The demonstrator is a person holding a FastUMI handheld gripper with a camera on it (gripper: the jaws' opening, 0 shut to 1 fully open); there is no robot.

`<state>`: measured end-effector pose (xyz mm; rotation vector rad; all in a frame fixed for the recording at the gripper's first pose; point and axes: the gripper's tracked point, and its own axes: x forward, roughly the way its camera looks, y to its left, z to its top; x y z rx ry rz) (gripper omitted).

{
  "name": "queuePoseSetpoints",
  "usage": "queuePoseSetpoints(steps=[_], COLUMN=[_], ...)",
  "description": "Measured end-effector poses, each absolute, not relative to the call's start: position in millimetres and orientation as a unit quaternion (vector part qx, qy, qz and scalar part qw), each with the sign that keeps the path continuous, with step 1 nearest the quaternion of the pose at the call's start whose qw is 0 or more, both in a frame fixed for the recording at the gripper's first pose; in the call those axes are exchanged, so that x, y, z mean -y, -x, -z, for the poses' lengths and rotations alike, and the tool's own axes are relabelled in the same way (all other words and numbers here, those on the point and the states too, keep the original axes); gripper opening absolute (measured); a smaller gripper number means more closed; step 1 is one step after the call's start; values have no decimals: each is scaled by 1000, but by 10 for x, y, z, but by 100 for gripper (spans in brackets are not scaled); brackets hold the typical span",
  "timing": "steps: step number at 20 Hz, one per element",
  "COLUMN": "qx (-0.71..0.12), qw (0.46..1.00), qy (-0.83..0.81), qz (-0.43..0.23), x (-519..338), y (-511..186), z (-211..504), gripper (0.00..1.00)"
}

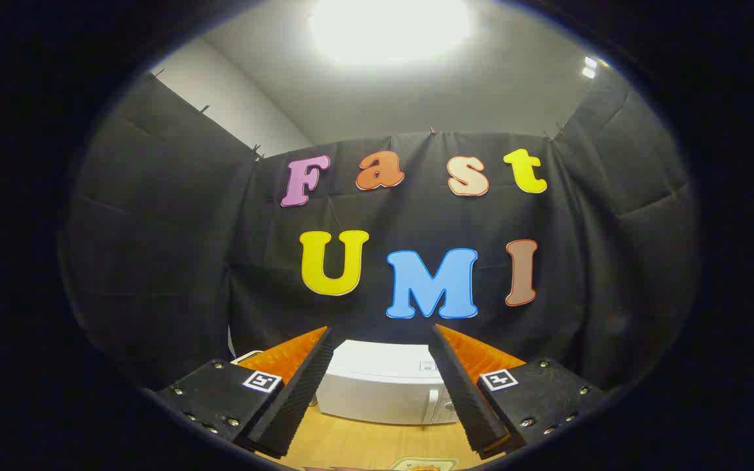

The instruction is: Open the microwave, put the food inside, and close the microwave door.

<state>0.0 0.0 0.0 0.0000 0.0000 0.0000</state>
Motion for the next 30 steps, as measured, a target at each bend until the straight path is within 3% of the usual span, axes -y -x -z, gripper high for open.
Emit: queuePoseSetpoints(steps=[9,24,30], qx=[21,10,-37], qw=[999,998,997], qy=[-3,32,23], qz=[27,46,57], x=[41,370,680], y=[-242,-656,-967], z=[-294,735,1470], gripper=[95,95,95])
